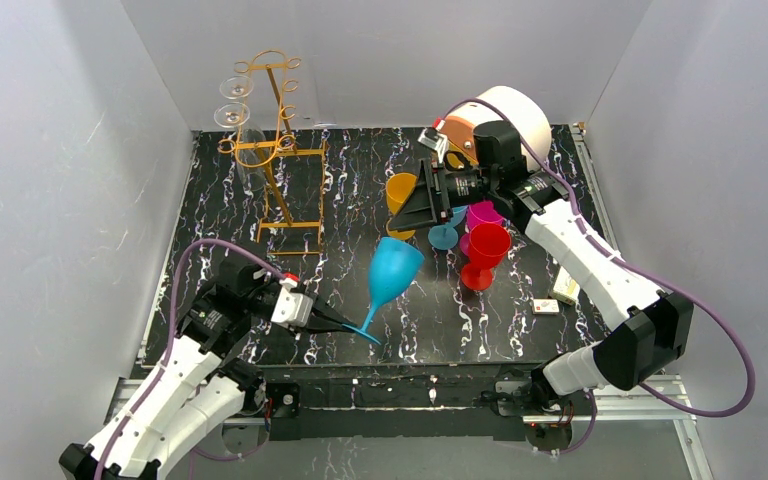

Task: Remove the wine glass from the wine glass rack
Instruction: Place the wine glass at the center of the board.

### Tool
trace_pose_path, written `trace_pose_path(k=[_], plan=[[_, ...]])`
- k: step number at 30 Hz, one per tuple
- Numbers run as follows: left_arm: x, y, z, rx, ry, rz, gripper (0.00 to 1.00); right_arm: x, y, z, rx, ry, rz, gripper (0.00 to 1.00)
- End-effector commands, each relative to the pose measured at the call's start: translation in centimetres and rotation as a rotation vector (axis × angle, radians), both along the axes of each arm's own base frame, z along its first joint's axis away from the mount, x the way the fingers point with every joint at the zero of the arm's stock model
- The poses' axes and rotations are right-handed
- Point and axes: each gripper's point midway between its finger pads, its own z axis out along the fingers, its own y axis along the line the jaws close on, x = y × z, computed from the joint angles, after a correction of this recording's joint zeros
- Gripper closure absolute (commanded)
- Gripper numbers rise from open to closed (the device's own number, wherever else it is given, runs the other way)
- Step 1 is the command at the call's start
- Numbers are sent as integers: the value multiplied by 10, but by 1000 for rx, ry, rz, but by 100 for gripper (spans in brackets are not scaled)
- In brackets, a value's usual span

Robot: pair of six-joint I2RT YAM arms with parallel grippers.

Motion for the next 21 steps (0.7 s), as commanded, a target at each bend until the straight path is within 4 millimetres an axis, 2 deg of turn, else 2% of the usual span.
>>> trace_pose_path(k=[1, 7, 10, 17, 19, 21], plan=[[-6, -1, 11, -25, -28, -52, 100, -7, 1, 20, 66, -22, 67, 17], [-2, 0, 8, -6, -31, -17, 100, -21, -5, 18, 65, 3, 131, 33], [-1, 0, 6, -3, -30, -13, 100, -27, -7, 9, 39, 40, 149, 38], [-4, 1, 12, -18, -51, -22, 100, -22, -7, -3, -16, 51, 108, 38], [-4, 1, 12, -15, -44, -22, 100, -28, -6, 0, 4, 68, 144, 42], [-1, 1, 9, -4, -43, -3, 100, -45, -3, 5, 35, 96, 237, 45]])
